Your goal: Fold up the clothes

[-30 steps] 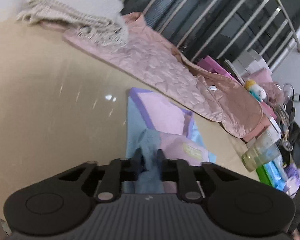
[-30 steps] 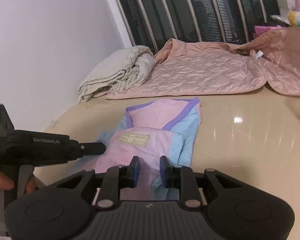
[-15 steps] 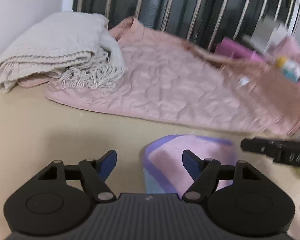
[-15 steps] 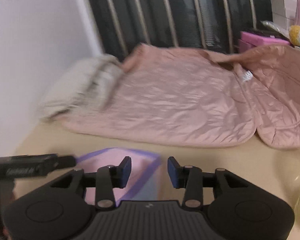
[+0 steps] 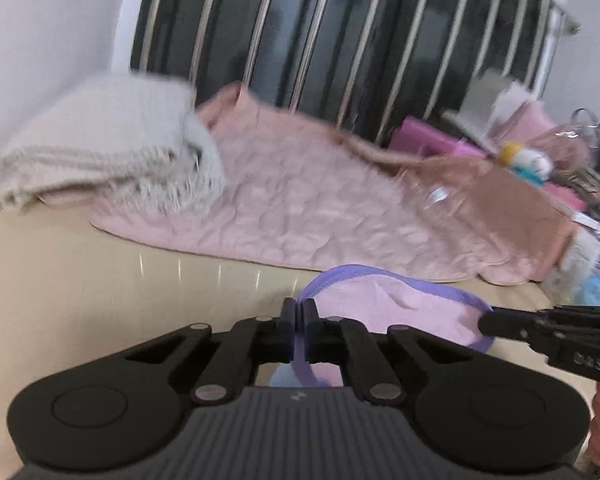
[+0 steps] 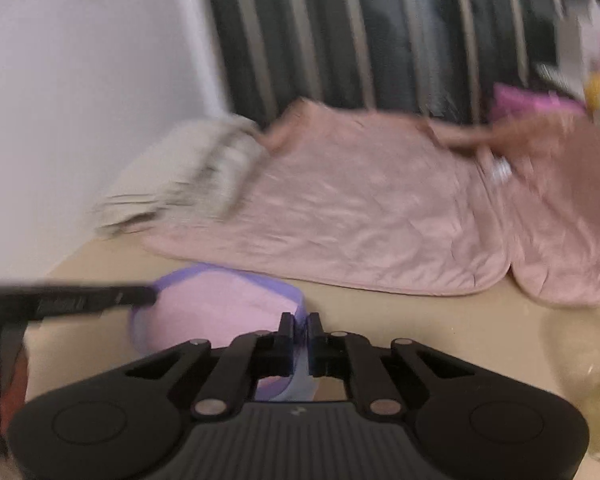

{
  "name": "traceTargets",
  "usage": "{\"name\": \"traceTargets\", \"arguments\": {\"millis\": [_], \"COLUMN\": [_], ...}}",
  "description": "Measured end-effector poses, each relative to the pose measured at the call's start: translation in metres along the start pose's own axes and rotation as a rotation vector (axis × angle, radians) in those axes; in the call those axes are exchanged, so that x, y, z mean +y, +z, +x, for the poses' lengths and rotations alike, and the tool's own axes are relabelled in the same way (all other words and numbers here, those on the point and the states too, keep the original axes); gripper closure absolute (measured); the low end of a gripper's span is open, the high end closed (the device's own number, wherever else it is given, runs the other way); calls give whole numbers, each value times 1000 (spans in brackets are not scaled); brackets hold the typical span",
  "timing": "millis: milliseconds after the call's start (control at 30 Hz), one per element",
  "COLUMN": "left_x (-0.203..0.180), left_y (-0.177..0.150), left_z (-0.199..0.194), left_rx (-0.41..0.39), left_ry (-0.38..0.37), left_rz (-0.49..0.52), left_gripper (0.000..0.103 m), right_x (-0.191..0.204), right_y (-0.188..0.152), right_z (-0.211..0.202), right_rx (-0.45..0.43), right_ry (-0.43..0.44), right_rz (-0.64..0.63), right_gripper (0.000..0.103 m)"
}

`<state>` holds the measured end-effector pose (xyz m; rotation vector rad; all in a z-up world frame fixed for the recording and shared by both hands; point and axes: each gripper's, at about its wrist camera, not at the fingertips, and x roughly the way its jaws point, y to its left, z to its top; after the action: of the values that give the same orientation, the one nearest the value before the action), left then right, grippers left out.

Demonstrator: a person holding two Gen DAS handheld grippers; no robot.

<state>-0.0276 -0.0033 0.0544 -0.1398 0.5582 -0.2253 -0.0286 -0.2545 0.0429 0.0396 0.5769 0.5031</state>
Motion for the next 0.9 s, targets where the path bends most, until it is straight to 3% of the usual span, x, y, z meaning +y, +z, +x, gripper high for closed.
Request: {"name": "traceTargets", "arguments": {"millis": [100,167,200,233,267,333,367,400,433,533,667,733,800,900], "left_x": [-16,-21,-20,-16,-11,1,7,9,8,-7,-29,-32,-27,-16], "left_y": [-37,-62,-74,-83,-87,-83,-79,-72,-66,-49,-44,-54,-68,-75], "left_z": [-35,-53,-60,-66,-71,-86,-94,-99,-101,-81,-36,-28,-24,-40], "left_rx": [-9,-6,-1,26,57,74,66,40,10,-59,4,43,103,92], "left_ry": [16,16,10,-5,-33,-90,-116,-106,-87,-9,4,34,45,29], "left_rz": [92,112,99,57,14,-93,-141,-148,-127,-54,-10,27,24,-41], "left_gripper": [99,92,77,51,45,45,45,44,41,37,38,57,59,60], "right_x": [19,24,22,21,19,15,11,8,4,3,24,38,49,48], "right_y": [-30,-52,-61,-70,-78,-90,-89,-86,-82,-65,-57,-61,-72,-79], "right_z": [-44,-60,-64,-68,-72,-83,-93,-101,-107,-94,-48,-29,-21,-34], "right_rx": [-35,-17,0,16,32,33,-10,-58,-107,-139,-70,-13,34,-5], "right_ry": [68,76,73,70,66,64,78,105,136,164,106,76,54,74], "right_rz": [-98,-114,-114,-115,-115,-106,-88,-62,-33,38,50,38,-4,6], "right_gripper": [97,97,97,97,95,86,74,61,59,59,60,60,61,60]}}
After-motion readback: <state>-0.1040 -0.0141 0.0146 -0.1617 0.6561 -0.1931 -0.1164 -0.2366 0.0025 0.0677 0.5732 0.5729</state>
